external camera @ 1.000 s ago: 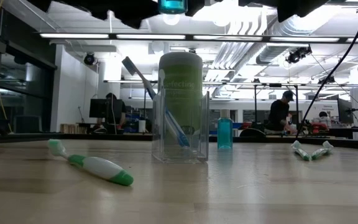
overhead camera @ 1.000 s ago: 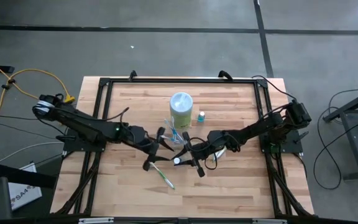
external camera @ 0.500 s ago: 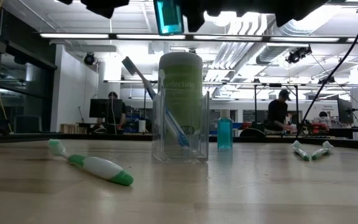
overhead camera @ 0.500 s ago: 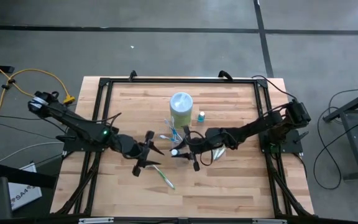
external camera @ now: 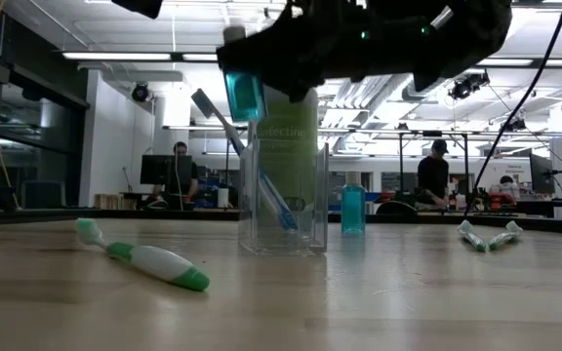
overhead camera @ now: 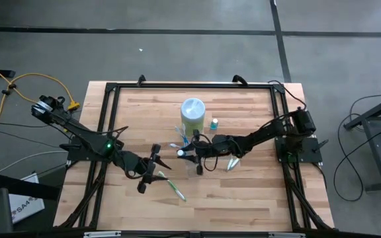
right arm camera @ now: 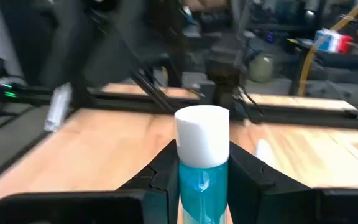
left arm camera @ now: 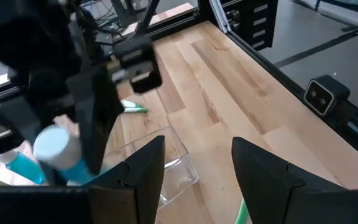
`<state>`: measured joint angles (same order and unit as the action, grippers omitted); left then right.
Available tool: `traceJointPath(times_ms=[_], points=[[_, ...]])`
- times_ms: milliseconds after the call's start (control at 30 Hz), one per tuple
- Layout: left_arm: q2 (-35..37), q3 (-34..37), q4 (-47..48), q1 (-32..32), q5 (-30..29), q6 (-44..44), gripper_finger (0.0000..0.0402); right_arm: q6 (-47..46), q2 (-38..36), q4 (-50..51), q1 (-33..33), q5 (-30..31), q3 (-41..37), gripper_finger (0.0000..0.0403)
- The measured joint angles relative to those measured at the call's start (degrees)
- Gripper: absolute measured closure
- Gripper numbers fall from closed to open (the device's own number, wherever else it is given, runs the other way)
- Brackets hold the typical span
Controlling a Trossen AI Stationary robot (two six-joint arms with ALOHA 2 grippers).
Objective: Pick & Place toothbrushing station
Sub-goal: Put the bottom mouthwash into the transparent organizer
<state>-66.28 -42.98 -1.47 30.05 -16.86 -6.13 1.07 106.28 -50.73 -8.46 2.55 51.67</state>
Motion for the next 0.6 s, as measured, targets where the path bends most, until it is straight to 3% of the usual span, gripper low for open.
traceJointPath(times_ms=[467, 600], points=[[-0.01, 0.00, -0.01, 1.02, -1.42, 0.02, 0.0222, -1.41, 0.90, 6.33, -3.03, 12.22, -0.05, 0.0319], [-0.02, 0.00, -0.01, 1.07, -1.40, 0.16, 0.0222, -2.81, 1.49, 5.82, -3.20, 13.08, 0.01, 0.0319]])
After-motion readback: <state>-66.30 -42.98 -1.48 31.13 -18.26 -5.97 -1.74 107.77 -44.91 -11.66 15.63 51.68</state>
